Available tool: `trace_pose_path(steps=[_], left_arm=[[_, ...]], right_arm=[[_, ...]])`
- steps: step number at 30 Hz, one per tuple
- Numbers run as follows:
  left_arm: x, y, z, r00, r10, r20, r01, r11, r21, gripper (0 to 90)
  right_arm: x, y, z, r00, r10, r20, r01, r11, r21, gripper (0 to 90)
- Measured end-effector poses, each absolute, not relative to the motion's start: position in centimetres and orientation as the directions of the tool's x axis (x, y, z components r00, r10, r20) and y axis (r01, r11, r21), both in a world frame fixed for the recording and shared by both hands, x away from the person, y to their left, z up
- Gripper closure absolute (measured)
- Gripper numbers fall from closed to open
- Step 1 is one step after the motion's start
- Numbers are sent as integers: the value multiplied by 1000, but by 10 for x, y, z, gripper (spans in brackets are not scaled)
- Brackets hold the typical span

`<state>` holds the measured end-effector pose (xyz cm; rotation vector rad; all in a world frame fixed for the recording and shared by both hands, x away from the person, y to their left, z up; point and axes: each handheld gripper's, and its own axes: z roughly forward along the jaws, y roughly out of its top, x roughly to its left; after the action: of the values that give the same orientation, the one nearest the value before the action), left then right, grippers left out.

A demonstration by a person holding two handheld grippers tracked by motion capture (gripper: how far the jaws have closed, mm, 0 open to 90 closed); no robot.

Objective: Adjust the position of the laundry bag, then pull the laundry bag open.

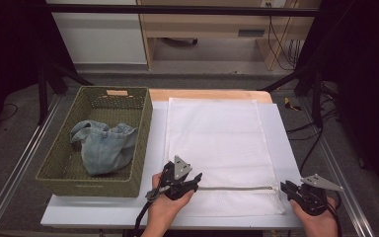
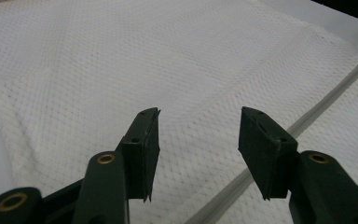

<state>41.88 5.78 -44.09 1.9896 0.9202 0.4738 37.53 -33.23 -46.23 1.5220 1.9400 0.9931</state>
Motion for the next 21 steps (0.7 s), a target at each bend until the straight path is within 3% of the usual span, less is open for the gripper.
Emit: trace_pose_path(steps=[10,16,21], left_arm=[[403,71,-438,668,743,-40,426,-338,839,438],[398,72,-432,673,739,-29,411,-342,845,436],[397,71,-433,677,735,-34,413,-342,844,433]], right_arm=[[356,-320,-454,-302,952,53,586,142,797,534],[362,-316,-467,-355,935,26,630,218,745,496],[367,-317,-472,-352,935,45,661,214,719,506]])
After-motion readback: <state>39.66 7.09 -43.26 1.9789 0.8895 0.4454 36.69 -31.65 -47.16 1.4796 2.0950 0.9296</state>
